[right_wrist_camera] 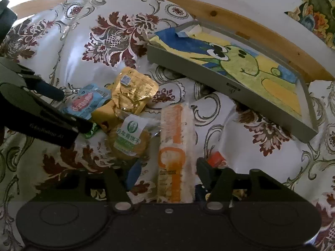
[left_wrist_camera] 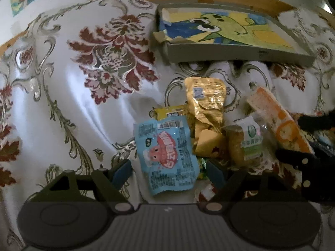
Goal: Organize snacks
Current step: 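Lower both tools toward the snack pile in front of the gray tray, then grasp the blue pig-print packet with the left tool while the right grasps the orange-white bar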
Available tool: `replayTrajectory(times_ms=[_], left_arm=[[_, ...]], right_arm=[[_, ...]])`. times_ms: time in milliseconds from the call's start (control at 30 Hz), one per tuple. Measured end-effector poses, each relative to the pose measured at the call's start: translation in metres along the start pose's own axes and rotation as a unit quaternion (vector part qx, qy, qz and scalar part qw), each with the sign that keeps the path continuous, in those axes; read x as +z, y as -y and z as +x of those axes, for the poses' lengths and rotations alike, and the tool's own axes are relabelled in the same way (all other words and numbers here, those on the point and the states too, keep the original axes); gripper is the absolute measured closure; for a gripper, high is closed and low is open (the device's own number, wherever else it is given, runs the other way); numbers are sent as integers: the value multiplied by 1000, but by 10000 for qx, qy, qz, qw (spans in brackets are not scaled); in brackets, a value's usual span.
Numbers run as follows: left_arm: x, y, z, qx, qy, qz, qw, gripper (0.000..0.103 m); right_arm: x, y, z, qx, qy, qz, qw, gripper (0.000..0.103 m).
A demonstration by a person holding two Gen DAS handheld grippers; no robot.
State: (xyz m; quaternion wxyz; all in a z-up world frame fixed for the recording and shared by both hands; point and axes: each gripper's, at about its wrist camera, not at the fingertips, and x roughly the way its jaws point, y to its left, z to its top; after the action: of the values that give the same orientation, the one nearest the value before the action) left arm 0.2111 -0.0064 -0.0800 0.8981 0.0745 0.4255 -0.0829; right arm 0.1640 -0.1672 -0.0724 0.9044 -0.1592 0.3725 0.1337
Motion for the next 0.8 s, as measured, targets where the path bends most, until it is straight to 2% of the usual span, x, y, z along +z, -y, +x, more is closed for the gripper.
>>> replayTrajectory(times_ms=[167, 333, 500, 567, 700, 800], left_arm=[[1, -15, 8, -229, -127, -493, 9984, 27], [3, -18, 14, -513, -43, -590, 9969, 33], [1, -12, 19, -417, -123, -380, 9983, 31], [1, -11, 21, -325, -232, -363, 9985, 25], [0, -18, 25, -296, -415, -657, 9965, 22], [-2, -22, 26, -372, -471, -870, 9944, 28]], right_arm=[[1, 2, 7, 51, -103, 122, 9999, 49], [2, 1, 17, -2, -197, 147, 9997, 53], [3, 1, 21, -11, -239, 195, 9995, 54], [3, 1, 22, -2, -271, 187, 9995, 54], [3, 3, 26, 28, -368, 278, 9989, 54], [4, 4, 27, 51, -403, 373, 9985, 54]])
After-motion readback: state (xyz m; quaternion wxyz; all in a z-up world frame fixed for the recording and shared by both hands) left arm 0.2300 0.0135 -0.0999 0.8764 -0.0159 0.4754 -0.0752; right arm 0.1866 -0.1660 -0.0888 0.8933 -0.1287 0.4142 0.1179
